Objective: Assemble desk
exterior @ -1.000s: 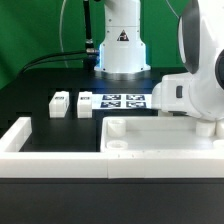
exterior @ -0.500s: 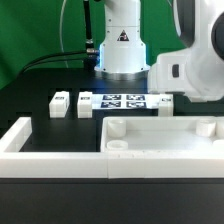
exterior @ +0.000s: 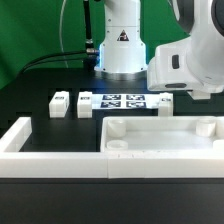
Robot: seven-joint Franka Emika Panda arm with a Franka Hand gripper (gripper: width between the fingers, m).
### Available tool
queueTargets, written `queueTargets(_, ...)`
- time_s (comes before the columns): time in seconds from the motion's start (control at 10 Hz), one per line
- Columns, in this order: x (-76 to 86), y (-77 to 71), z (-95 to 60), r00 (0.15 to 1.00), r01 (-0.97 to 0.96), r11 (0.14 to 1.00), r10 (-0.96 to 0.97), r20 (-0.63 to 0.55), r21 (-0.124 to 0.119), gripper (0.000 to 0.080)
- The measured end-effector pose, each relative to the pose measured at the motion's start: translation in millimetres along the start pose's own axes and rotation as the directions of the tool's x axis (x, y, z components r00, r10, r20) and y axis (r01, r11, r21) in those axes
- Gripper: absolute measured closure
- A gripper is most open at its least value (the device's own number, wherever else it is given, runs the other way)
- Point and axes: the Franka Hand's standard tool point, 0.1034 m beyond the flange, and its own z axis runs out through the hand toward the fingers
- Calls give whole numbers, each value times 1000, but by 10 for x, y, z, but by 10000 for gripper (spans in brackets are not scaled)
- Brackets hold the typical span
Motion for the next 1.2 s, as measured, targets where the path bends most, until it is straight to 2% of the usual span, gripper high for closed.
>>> queueTargets(0.1,-50,55,-125,998,36,999,-36,-50,-4,512)
queueTargets(0.2,-131,73,-327,993,40,999,-40,-111,-1,512)
queueTargets(0.4,-168,22,-640,971,52,999,-50,-233,2,512)
queueTargets(0.7,-34,-21,-781,891,53,999,-44,-451,6,512)
queueTargets(0.9,-37,-16,-778,838,53,999,-41,-544,6,512)
queueTargets(1.0,-32,-26,-953,782,78,997,-66,-620,-8,512)
queueTargets(1.1,-112,-33,-1144,743,94,995,-81,-664,-16,512)
queueTargets(1.2,-144,-54,-1331,721,99,995,-81,-688,-14,512)
